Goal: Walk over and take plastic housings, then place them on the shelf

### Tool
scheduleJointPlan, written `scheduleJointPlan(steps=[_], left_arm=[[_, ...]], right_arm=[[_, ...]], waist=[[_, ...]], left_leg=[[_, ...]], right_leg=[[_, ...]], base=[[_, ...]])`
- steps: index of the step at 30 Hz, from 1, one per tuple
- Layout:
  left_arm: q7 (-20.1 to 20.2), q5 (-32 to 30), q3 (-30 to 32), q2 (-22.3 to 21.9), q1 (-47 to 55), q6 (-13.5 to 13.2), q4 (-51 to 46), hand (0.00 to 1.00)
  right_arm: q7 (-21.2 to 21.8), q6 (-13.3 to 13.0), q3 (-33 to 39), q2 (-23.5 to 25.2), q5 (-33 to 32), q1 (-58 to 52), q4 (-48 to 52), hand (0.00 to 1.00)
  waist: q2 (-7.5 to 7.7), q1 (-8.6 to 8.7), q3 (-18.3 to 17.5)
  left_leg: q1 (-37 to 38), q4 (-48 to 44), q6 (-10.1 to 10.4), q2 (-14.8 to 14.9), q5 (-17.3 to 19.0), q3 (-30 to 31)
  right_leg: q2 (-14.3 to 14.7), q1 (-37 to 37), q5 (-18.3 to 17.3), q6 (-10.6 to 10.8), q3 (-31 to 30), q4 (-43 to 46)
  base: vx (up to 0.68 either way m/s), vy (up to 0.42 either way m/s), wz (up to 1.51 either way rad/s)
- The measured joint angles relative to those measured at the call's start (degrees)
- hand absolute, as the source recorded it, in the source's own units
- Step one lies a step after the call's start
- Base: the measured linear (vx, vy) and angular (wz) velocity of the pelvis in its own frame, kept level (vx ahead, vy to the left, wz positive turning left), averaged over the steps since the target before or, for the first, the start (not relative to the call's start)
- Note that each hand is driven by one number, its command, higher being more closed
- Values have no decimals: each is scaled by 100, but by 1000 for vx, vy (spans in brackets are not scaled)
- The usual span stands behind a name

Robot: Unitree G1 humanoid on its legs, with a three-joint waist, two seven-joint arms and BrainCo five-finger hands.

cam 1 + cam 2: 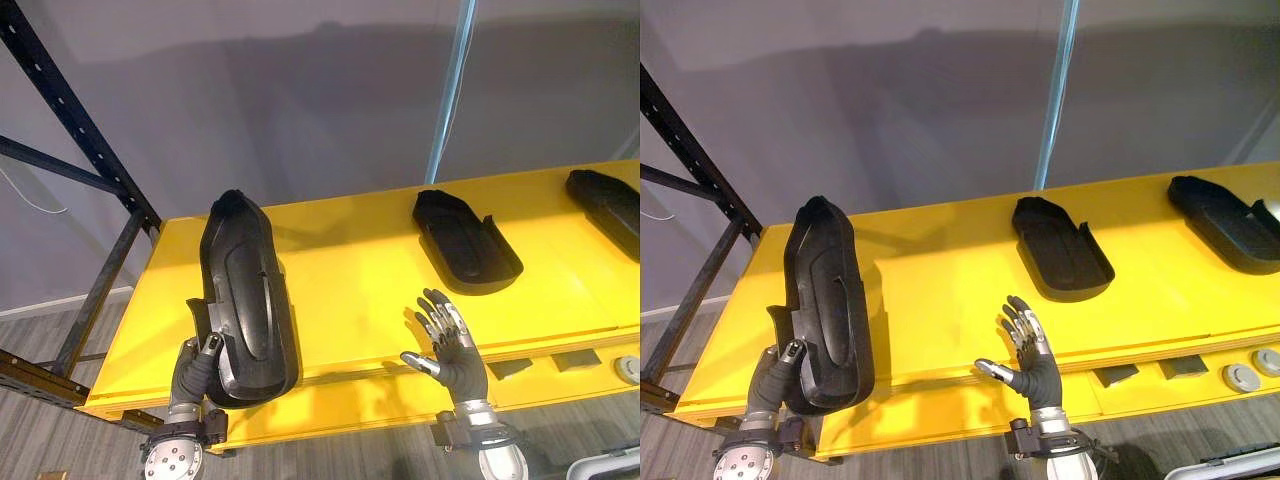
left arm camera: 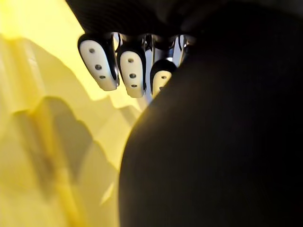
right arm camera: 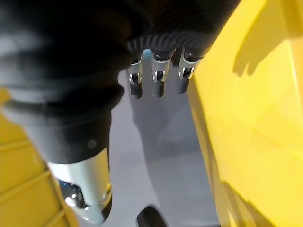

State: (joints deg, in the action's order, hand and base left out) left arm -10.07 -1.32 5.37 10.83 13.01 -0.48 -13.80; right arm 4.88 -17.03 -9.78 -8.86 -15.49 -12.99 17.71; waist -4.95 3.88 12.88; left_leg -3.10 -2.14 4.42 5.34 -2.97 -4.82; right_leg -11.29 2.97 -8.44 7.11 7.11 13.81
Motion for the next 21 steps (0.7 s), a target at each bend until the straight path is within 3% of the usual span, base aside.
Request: scheduleJointPlan(steps=[5,10,18,19,21], left_arm=[[-266,-62,131,79,-410,268,236,100],[-339,-62,313,471,-785,543,395,100],[-325,-58,519,862,-1293,696,951,100],[-291,-47,541,900,-1394,719,1028,0],[-210,19,561,939,-1546,762,1112,0]], right_arm=[[-7,128,-61,-11,-5,0,-5,0],[-28,252,-170,-43,-7,-27,64,0],[-18,265,-217,-277,-7,-14,447,0],[-15,271,-216,-277,-8,-17,447,0],[20,290,-219,-278,-13,-36,447,0]], waist=[[-33,8,312],[-70,21,492],[-113,85,636],[-129,106,667],[-130,110,680]], left_leg=[[-189,122,-20,-40,-200,12],[-342,263,-47,-135,-358,-106],[-331,356,-40,-219,-394,-364],[-318,369,-34,-224,-403,-379],[-303,385,-24,-221,-410,-408]], right_leg=[[-41,348,-50,-7,-36,330],[-148,784,-58,26,-209,672],[-224,1115,-120,76,-502,966],[-232,1117,-119,78,-513,969],[-237,1118,-118,78,-524,967]], base=[[-125,-8,4],[-82,23,-7],[-25,17,-13],[2,11,-11],[10,3,-4]])
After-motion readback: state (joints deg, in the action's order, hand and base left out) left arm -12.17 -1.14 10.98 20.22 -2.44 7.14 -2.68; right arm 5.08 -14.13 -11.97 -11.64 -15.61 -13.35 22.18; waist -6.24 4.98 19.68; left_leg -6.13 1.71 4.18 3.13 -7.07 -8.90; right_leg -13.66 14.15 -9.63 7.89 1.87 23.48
